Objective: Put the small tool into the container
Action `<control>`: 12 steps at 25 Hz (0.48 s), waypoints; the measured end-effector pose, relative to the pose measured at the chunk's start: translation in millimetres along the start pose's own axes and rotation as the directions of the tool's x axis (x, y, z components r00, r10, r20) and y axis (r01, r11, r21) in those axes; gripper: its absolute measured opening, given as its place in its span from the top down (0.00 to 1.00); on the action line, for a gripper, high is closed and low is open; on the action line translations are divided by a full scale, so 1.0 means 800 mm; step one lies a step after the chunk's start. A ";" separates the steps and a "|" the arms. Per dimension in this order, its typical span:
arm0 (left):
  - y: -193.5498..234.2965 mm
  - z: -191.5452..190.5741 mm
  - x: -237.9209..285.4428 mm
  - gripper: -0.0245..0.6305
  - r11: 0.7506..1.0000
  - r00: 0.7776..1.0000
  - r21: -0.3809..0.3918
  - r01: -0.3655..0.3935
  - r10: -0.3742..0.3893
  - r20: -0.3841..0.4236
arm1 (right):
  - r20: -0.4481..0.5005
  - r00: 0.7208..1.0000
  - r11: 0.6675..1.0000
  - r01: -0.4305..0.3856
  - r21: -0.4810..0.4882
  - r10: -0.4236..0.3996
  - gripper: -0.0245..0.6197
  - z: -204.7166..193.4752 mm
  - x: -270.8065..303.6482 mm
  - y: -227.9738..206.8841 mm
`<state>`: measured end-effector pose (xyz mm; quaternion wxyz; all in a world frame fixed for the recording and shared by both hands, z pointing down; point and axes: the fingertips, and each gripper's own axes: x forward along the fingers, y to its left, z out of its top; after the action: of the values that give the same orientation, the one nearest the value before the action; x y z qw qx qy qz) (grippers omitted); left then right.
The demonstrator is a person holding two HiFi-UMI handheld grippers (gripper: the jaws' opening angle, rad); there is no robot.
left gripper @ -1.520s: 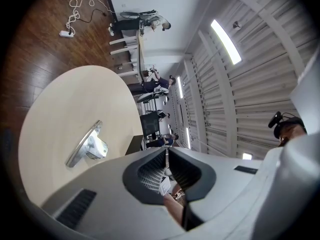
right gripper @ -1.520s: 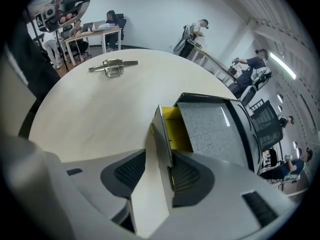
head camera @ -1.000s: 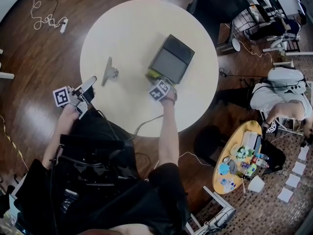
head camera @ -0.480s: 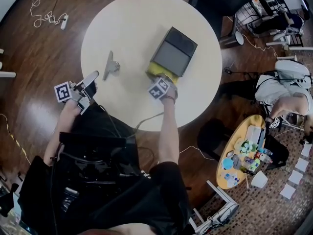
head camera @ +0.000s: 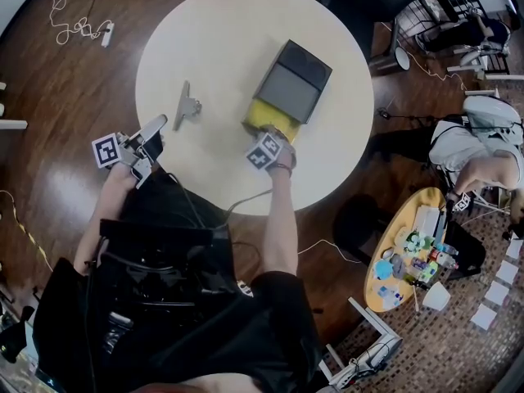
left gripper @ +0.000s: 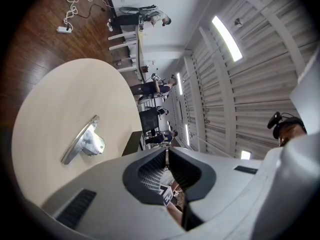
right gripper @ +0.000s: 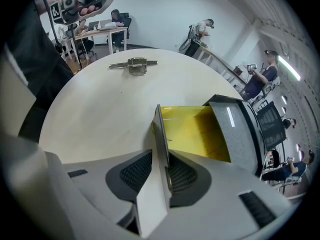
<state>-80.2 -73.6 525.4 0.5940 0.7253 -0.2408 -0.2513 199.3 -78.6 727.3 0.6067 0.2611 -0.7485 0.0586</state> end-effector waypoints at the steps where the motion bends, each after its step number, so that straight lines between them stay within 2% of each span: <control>1: 0.000 0.000 0.000 0.93 1.000 1.000 -0.002 0.000 0.000 0.000 | -0.001 1.000 1.000 0.006 -0.001 -0.006 0.85 -0.001 -0.001 0.001; 3: -0.001 -0.002 0.000 0.93 1.000 1.000 -0.007 0.000 0.000 -0.001 | -0.003 1.000 1.000 0.013 -0.001 -0.013 0.91 -0.002 -0.002 0.003; 12: 0.001 -0.002 0.001 0.93 1.000 1.000 -0.009 0.000 0.000 -0.004 | -0.022 1.000 1.000 0.021 -0.017 -0.021 0.91 -0.005 -0.006 0.020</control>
<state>-78.8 -73.3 526.7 0.5976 0.7231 -0.2386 -0.2510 196.2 -61.5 727.6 0.6176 0.2631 -0.7396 0.0487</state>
